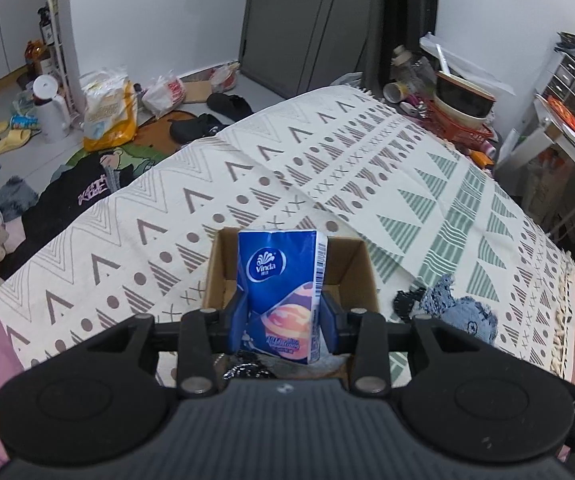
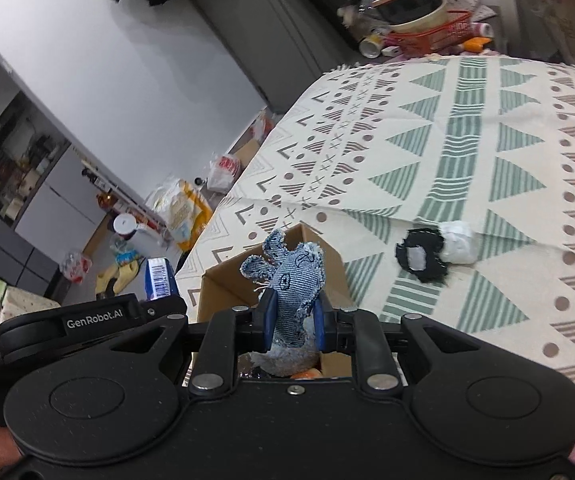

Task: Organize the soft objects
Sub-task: 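Carry the tissue pack and denim plush into the box and open both tools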

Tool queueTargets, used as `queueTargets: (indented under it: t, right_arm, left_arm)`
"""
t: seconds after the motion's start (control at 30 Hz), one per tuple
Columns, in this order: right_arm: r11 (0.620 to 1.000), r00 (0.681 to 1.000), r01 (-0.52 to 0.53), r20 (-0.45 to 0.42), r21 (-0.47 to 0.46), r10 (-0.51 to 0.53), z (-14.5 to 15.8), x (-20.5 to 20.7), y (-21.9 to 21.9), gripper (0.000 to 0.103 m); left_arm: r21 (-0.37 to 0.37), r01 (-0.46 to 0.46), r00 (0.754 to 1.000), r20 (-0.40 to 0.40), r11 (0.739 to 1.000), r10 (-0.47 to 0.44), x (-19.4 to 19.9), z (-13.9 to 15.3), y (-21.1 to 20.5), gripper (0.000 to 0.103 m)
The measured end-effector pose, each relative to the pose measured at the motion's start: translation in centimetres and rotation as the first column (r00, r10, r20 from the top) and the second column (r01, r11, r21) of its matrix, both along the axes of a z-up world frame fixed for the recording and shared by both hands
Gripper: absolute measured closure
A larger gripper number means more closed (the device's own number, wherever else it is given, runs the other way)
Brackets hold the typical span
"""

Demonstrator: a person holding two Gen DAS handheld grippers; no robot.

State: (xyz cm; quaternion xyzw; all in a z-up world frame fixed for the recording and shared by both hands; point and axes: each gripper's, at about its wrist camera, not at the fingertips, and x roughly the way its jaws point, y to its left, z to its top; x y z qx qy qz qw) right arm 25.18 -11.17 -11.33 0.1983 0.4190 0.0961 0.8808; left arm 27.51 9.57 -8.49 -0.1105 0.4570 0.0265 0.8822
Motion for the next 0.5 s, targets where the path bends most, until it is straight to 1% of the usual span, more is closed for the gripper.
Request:
queueTargets:
  t: [0.23, 0.43, 0.5]
  right_arm:
    - [1.0, 1.0, -0.019, -0.018, -0.01, 0.019, -0.9, 2.0, 1.6, 0.083]
    - [1.0, 0.999, -0.027, -0.038, -0.015, 0.026, -1.5, 3.3, 2.5, 0.083]
    - [1.0, 0.999, -0.027, -0.042, -0.015, 0.027, -1.5, 3.7, 2.8, 0.083]
  left_arm:
    - [-0.025, -0.019, 0.999, -0.03, 1.0, 0.019, 1.4, -1.8, 1.5, 0.066]
    - [-0.048, -0.028, 0.998, -0.054, 0.998, 0.026, 3.2, -3.2, 1.9, 0.065]
    - [-0.037, -0.021, 0.999, -0.046, 0.999, 0.019, 3.6, -3.4, 1.9, 0.063]
